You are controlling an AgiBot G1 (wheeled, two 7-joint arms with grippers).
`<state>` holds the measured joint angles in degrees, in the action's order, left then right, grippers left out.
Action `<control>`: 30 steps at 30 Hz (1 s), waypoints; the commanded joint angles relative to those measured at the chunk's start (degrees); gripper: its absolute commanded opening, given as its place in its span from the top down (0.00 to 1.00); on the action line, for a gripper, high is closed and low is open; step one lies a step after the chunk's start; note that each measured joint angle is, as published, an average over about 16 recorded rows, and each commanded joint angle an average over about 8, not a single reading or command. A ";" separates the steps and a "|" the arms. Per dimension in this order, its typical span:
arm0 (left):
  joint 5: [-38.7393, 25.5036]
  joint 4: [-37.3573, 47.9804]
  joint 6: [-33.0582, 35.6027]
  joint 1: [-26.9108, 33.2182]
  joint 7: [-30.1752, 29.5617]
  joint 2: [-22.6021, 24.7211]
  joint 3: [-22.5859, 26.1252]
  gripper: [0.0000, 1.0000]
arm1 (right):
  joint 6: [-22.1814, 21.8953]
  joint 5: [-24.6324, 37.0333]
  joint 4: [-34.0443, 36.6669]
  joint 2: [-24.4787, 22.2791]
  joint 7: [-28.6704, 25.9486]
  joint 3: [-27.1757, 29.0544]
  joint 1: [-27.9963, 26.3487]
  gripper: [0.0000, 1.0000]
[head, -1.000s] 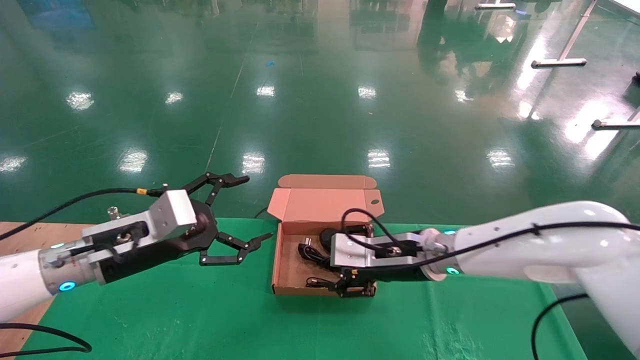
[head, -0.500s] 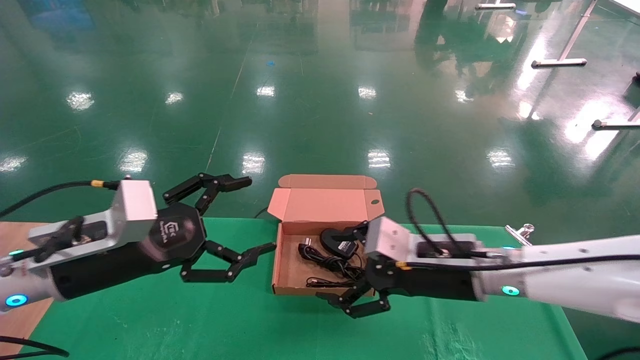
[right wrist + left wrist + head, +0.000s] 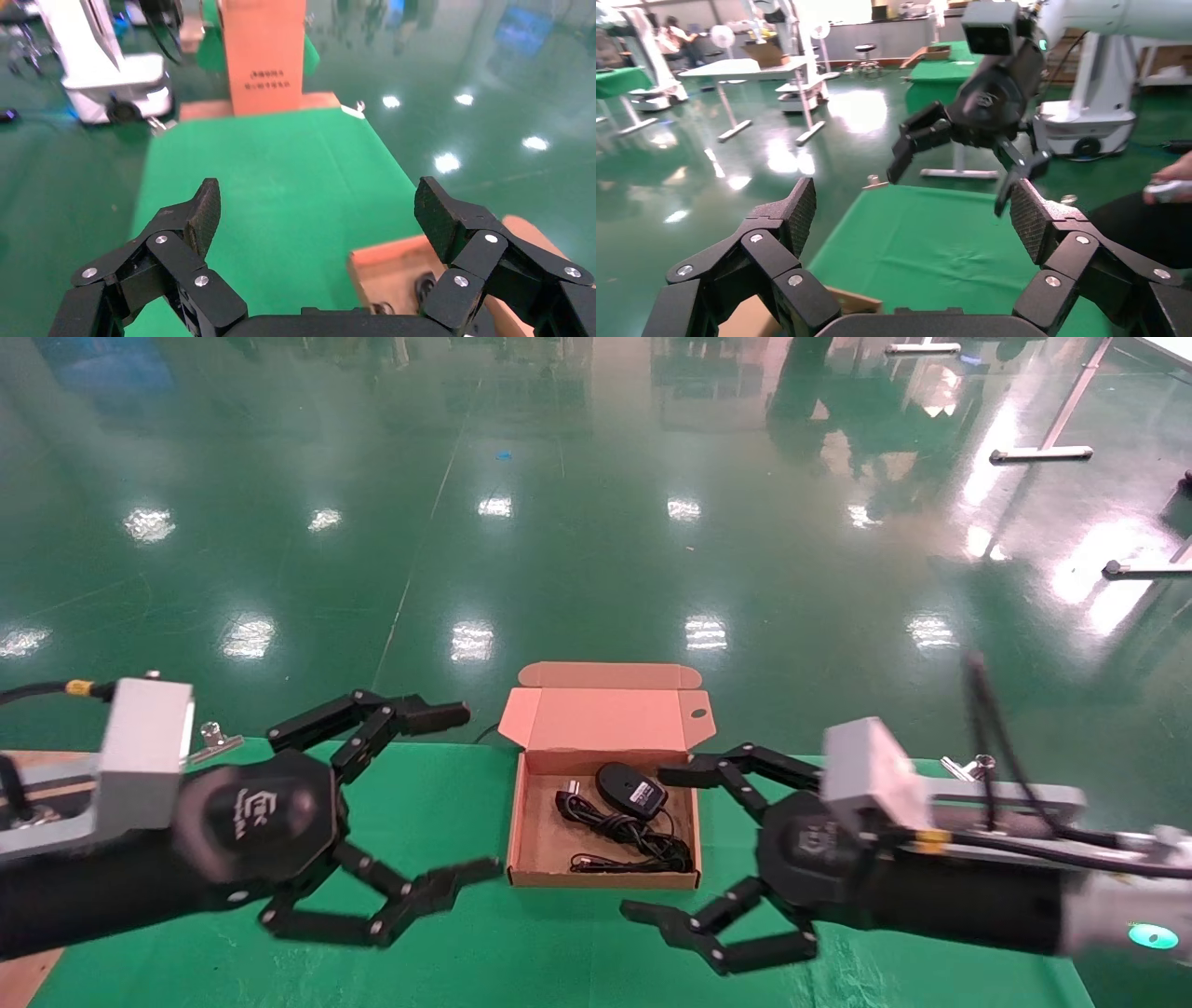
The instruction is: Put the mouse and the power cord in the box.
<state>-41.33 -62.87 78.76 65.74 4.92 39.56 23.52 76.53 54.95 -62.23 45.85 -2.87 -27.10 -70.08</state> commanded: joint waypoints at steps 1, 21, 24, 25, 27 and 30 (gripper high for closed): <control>-0.07 -1.50 0.97 -0.58 -2.19 -0.63 -1.05 0.00 | 1.22 -1.75 -1.52 -1.45 -1.05 1.48 1.14 0.00; -0.55 -12.04 7.64 -4.46 -17.06 -4.82 -8.31 0.00 | 10.33 -14.82 -12.77 -12.16 -8.44 12.48 9.62 0.00; -0.56 -11.80 7.53 -4.43 -16.76 -4.78 -8.18 0.00 | 10.11 -14.51 -12.49 -11.91 -8.31 12.21 9.45 0.00; -0.56 -11.72 7.48 -4.42 -16.67 -4.77 -8.13 0.00 | 10.02 -14.40 -12.40 -11.82 -8.27 12.12 9.38 0.00; -0.56 -11.57 7.38 -4.39 -16.52 -4.73 -8.03 0.00 | 9.87 -14.18 -12.23 -11.66 -8.20 11.94 9.24 0.00; -0.56 -11.38 7.26 -4.34 -16.34 -4.69 -7.91 0.00 | 9.69 -13.91 -12.01 -11.46 -8.11 11.73 9.07 0.00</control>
<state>-41.89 -74.31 86.08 61.38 -11.48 34.85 15.56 86.28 40.95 -74.31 34.33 -11.01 -15.30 -60.96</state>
